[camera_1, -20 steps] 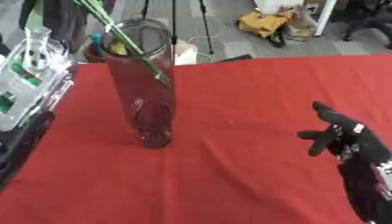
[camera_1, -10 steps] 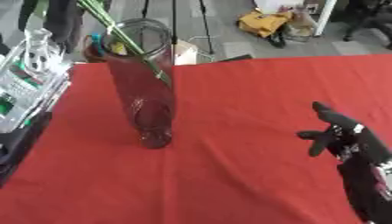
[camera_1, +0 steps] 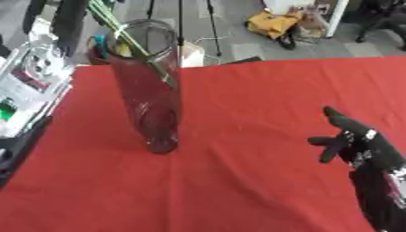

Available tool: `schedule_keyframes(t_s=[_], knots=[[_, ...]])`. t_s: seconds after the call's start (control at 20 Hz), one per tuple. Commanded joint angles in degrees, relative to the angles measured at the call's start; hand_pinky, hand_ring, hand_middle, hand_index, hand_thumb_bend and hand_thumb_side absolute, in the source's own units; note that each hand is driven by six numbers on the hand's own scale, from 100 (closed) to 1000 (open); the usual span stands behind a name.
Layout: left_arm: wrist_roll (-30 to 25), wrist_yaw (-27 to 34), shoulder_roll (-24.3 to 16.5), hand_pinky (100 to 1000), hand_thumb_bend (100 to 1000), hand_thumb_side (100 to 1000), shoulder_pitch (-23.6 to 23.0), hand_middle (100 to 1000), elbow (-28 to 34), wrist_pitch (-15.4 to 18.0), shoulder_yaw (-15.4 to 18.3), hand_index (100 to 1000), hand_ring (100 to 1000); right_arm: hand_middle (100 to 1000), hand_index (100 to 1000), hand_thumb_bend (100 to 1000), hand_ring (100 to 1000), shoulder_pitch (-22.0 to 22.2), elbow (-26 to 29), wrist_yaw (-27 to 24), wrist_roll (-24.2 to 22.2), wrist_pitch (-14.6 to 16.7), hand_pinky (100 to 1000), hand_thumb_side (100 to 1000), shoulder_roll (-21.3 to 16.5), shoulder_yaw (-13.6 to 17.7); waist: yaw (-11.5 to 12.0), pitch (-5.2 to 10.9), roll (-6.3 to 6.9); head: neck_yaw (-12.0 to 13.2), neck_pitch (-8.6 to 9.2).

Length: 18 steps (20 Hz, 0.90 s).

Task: Arrange flowers into the vase.

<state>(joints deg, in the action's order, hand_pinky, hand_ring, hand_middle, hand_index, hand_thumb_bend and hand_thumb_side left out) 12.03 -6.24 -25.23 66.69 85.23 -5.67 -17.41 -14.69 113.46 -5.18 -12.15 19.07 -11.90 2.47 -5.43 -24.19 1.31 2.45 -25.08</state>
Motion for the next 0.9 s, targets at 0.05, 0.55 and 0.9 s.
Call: schedule_keyframes(t_s=[0.05, 0.55, 0.9], knots=[[-1.33, -1.82, -1.6, 100, 106, 997, 1.65, 191, 0.31, -0.88, 0.93, 352, 100, 433, 841, 100, 1000, -0.24, 1.13, -0.06, -0.21, 0.04, 744, 1000, -0.58, 0.3, 0.03, 1.75, -0.05, -0.08, 0.59], [-3.89, -3.76, -1.8, 100, 100, 1000, 2.0, 336, -0.33, -2.24, 1.46, 470, 179, 432, 841, 100, 1000, -0.11, 1.13, -0.1, -0.48, -0.13, 743, 1000, -0.58, 0.18, -0.07, 1.95, 0.27, 0.1, 0.76], [-4.15, -5.06, -2.22, 166, 100, 1000, 1.86, 419, -0.32, -2.12, 1.63, 535, 307, 431, 841, 100, 1000, -0.01, 1.13, 0.01, -0.53, -0.27, 744, 1000, -0.55, 0.24, -0.12, 2.05, 0.47, 0.12, 0.65]])
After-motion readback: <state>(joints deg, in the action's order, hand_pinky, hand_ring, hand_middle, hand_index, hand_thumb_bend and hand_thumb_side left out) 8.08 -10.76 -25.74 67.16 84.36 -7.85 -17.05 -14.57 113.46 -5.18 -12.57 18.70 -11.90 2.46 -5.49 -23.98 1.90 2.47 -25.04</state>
